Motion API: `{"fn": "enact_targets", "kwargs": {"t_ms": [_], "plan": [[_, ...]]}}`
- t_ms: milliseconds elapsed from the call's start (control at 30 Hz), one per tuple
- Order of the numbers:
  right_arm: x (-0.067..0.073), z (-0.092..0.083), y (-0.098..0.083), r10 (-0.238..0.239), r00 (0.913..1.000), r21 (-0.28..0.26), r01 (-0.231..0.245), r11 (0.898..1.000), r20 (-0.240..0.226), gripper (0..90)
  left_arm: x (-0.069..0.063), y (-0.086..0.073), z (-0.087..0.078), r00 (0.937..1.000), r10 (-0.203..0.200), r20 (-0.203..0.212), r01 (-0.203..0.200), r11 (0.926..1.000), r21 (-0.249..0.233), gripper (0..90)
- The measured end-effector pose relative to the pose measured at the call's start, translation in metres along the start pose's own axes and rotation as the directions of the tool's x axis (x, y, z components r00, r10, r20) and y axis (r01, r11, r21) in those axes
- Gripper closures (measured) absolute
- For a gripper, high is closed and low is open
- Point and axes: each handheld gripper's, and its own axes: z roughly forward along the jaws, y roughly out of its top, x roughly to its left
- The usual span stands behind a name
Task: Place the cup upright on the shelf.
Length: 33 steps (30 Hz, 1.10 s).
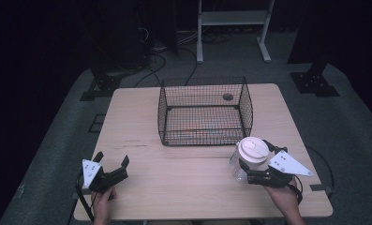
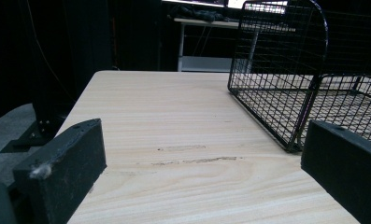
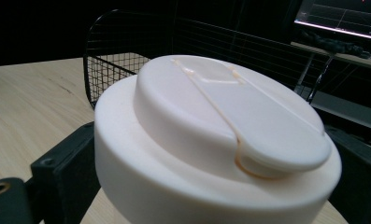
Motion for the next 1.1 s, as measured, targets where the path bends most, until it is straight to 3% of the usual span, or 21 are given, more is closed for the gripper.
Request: {"fn": "enact_targets", "kwargs": {"t_ms": [200,667,1100], "plan": [[0.001,-0.001,0.002,0.004,0.9998,0.006,-0.004,1.000,0.020,4.1,0.000,0.000,0.000,1.0000,0.000,-0.001,0.000,1.0000,0.000,0.0],[-0.002,-0.006,0.028,0.020,0.9996,-0.032,-0.021,0.999,-0.019,4.2,0.000,0.000,0.000,1.0000,-0.002,0.002,0.002,1.0000,-0.001,0.0],[-0.010,-0.003,0.053,0.000,0.9995,-0.043,-0.001,0.999,-0.032,4.2,0.000,0.000,0.000,1.0000,-0.002,0.002,0.002,1.0000,-0.001,0.0]]}}
